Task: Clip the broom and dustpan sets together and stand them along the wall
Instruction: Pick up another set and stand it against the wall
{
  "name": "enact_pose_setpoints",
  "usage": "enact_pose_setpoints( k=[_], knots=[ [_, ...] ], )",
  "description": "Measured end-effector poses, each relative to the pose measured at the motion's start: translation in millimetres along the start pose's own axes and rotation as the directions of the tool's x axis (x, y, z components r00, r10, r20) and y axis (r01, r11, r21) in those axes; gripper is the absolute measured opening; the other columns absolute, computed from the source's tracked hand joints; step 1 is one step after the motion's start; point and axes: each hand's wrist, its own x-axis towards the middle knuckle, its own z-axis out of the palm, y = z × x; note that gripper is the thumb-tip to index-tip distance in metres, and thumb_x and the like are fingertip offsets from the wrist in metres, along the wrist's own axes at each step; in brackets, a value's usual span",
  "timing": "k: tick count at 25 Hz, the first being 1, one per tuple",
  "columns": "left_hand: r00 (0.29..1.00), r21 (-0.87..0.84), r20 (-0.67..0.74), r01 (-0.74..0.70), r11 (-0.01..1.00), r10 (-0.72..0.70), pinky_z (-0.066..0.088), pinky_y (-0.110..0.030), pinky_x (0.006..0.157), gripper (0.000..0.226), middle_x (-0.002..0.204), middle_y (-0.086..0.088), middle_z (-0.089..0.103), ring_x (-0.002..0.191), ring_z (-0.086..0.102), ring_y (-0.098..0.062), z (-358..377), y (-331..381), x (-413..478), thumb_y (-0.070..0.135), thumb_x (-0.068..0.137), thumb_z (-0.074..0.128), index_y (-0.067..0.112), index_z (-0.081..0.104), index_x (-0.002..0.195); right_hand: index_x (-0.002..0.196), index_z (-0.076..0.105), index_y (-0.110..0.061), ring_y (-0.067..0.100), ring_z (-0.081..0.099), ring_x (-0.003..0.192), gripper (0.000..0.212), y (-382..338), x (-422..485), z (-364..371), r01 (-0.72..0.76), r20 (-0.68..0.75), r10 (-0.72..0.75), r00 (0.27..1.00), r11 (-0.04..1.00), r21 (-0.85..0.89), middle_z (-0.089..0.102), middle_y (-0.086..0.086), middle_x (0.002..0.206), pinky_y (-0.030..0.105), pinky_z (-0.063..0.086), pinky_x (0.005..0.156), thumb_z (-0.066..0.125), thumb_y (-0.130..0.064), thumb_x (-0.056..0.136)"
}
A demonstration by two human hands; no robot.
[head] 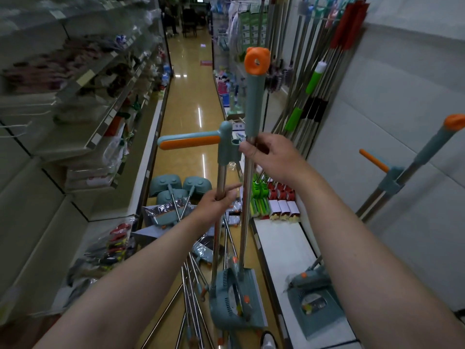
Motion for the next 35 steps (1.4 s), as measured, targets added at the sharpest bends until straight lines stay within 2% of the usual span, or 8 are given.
enact_pose_setpoints(
  k=[2,4,7,11,18,24,28,35],
  knots=[
    [1.0,-0.042,0.027,0.006,0.999,-0.005,0.042,-0.045,0.108,0.027,0.125,0.002,0.064,0.123,0.057,-0.027,-2.5,-4.3,-2.1,0.029,0.089,0.07,0.036,0.07,0.115,0.087,0.066,-0.023,0.012,0.059,0.073,0.027,1.0,2.4,5.2,0.024,-0.071,-0.024,0.997,1.0,0.007,0.06,-0.007,0.077,0.04,0.051,0.073,0.055,-0.045,0.099],
    [1.0,-0.038,0.005,0.005,0.999,-0.004,0.04,-0.058,0.11,0.036,0.125,0.001,0.063,0.125,0.055,-0.036,-2.8,-8.5,-1.5,0.037,0.074,0.083,0.034,0.075,0.109,0.094,0.066,-0.013,0.014,0.057,0.07,0.034,-0.5,4.7,10.5,0.028,-0.119,-0.024,0.993,0.999,0.03,0.058,-0.005,0.075,0.042,0.052,0.071,0.054,-0.045,0.099],
    [0.999,-0.058,-0.041,0.017,0.998,-0.019,0.04,-0.061,0.108,0.059,0.125,-0.015,0.063,0.124,0.056,-0.037,-1.0,-9.7,-2.4,0.05,0.057,0.091,0.025,0.075,0.109,0.098,0.068,-0.014,0.012,0.058,0.071,0.032,-7.7,6.9,15.6,0.053,-0.137,-0.046,0.99,0.997,0.05,0.061,-0.004,0.076,0.033,0.049,0.068,0.055,-0.043,0.099],
    [0.996,-0.09,-0.054,0.063,0.994,-0.068,0.044,-0.06,0.105,0.066,0.108,-0.009,0.068,0.117,0.06,-0.039,-5.4,-7.9,-2.1,0.048,0.051,0.094,0.012,0.074,0.102,0.093,0.067,-0.017,0.005,0.053,0.071,0.026,-16.7,11.7,17.5,0.103,-0.163,-0.092,0.982,0.993,0.061,0.064,0.002,0.084,0.02,0.043,0.065,0.056,-0.039,0.099],
    [0.997,-0.08,-0.039,0.056,0.995,-0.059,0.049,-0.052,0.102,0.019,0.093,0.005,0.076,0.09,0.071,-0.01,0.7,10.1,-4.2,0.007,0.075,0.082,0.011,0.076,0.093,0.095,0.069,-0.015,0.022,0.061,0.084,0.028,-21.3,16.9,22.2,0.126,-0.193,-0.094,0.977,0.979,0.159,0.066,0.006,0.087,0.045,0.056,0.073,0.058,-0.041,0.098],
    [0.999,-0.087,-0.012,0.051,0.995,-0.053,0.05,-0.04,0.096,0.019,0.087,0.01,0.073,0.092,0.068,-0.01,6.3,19.7,-4.7,0.009,0.083,0.075,0.006,0.073,0.102,0.089,0.064,-0.02,0.005,0.053,0.072,0.009,-10.6,17.5,23.5,0.14,-0.161,-0.07,0.985,0.863,0.486,0.056,-0.013,0.075,0.022,0.048,0.068,0.066,-0.027,0.094],
    [0.996,-0.133,-0.077,0.032,0.991,-0.043,0.048,-0.027,0.084,0.019,0.088,0.005,0.074,0.082,0.071,-0.001,7.5,29.3,-3.5,0.009,0.085,0.074,0.002,0.072,0.102,0.107,0.064,-0.023,0.012,0.062,0.097,0.017,0.5,18.1,34.5,0.142,-0.183,-0.053,0.982,0.841,0.521,0.064,-0.002,0.104,0.036,0.055,0.088,0.069,-0.03,0.092],
    [0.994,-0.118,-0.108,0.01,0.993,-0.023,0.048,-0.036,0.101,0.027,0.108,0.003,0.075,0.104,0.068,-0.009,5.4,31.4,-6.1,0.013,0.085,0.075,0.009,0.073,0.112,0.108,0.061,-0.015,0.009,0.068,0.095,0.022,-3.6,17.7,51.8,0.115,-0.299,0.052,0.953,0.85,0.514,0.068,-0.011,0.094,0.04,0.062,0.081,0.048,-0.032,0.104]
  ],
)
